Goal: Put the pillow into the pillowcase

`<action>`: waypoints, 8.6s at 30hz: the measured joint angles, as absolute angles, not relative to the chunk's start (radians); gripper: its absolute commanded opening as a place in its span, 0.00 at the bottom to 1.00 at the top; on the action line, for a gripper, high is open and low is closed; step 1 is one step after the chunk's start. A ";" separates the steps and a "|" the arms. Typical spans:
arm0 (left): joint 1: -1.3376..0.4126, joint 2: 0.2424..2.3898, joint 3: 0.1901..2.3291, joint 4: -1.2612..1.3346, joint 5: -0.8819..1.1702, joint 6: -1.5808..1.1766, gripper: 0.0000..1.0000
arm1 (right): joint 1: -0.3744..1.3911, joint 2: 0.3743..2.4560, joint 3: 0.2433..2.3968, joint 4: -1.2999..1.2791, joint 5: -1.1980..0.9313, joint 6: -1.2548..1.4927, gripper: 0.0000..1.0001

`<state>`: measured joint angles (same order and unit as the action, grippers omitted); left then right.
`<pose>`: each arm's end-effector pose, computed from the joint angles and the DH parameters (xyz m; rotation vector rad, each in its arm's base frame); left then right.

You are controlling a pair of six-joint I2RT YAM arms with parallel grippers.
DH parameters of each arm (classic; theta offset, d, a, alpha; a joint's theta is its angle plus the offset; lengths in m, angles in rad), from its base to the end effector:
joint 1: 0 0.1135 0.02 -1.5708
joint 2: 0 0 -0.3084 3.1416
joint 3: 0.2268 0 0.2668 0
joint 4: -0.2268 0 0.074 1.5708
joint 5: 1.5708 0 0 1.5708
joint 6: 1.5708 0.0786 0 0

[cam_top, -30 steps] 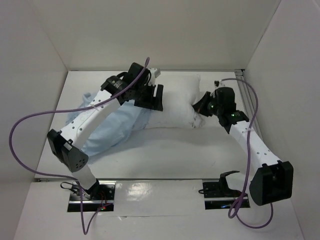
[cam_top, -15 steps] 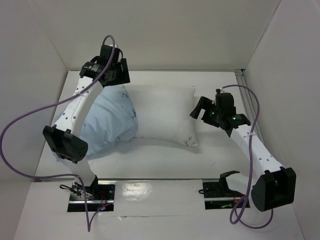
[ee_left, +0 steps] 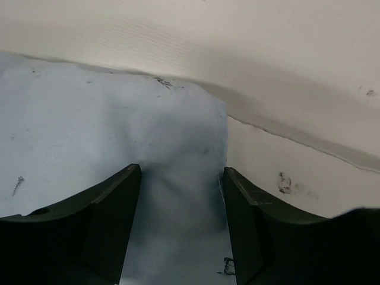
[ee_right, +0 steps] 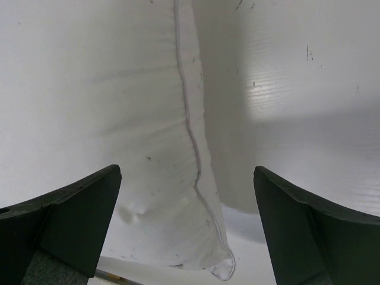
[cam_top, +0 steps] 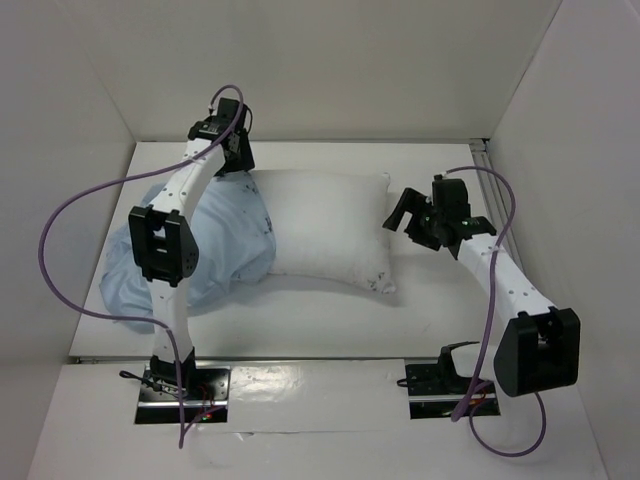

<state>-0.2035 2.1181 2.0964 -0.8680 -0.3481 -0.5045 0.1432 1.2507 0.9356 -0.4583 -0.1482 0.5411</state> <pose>0.5292 -0.0818 0.3163 -0.5050 2.3380 0.1005 0.2926 0.0539 0.2767 0.3991 2.3576 0.5049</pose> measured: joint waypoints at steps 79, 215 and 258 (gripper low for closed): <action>-0.661 2.150 2.366 -0.730 0.281 -0.540 0.83 | 0.103 1.421 0.879 0.009 -0.319 0.941 0.57; -0.745 2.163 2.307 -0.665 0.932 -0.637 1.00 | 0.270 0.938 0.484 -0.097 0.056 0.960 0.00; -0.197 1.471 1.499 -0.693 -0.056 -0.651 0.28 | 0.239 1.031 0.588 -0.246 0.076 0.875 0.00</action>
<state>-0.1974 1.4708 1.4994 -0.6930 -0.0559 -0.6514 0.2390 1.0306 0.5884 -0.2459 0.0761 0.8745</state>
